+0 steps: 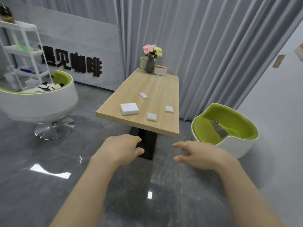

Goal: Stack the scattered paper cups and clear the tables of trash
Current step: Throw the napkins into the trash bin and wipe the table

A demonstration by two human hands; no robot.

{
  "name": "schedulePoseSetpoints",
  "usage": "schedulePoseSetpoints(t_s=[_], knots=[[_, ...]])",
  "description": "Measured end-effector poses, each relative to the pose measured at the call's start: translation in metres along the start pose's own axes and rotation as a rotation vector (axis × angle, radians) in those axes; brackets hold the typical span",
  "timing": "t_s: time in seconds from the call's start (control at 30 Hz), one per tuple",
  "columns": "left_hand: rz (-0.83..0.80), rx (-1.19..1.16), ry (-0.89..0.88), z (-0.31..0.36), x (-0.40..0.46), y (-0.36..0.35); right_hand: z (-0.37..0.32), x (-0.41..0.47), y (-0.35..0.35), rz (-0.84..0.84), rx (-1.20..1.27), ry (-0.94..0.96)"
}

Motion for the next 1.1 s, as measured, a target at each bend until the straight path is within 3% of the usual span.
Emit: schedulePoseSetpoints(t_s=[0.5,0.83,1.1], knots=[[-0.069,0.049,0.138,-0.134,0.237,-0.049,0.038,0.255,-0.024,0.008,0.032,-0.069],[-0.131,0.034,-0.055,-0.220,0.429,-0.082,0.030,0.451,-0.061,0.054,0.096,-0.068],[-0.323,0.118,-0.278,-0.243,0.503,-0.174,0.068,0.508,-0.136,-0.060,-0.049,-0.038]])
Point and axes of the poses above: each hand's wrist, its own x-axis towards the middle knuckle, its own y-axis out of the back of the hand, z = x × y, the point moved 6 cm from there along x, towards the middle knuckle, and after that the axes turned 12 degrees about z, right-handed, at the moved point
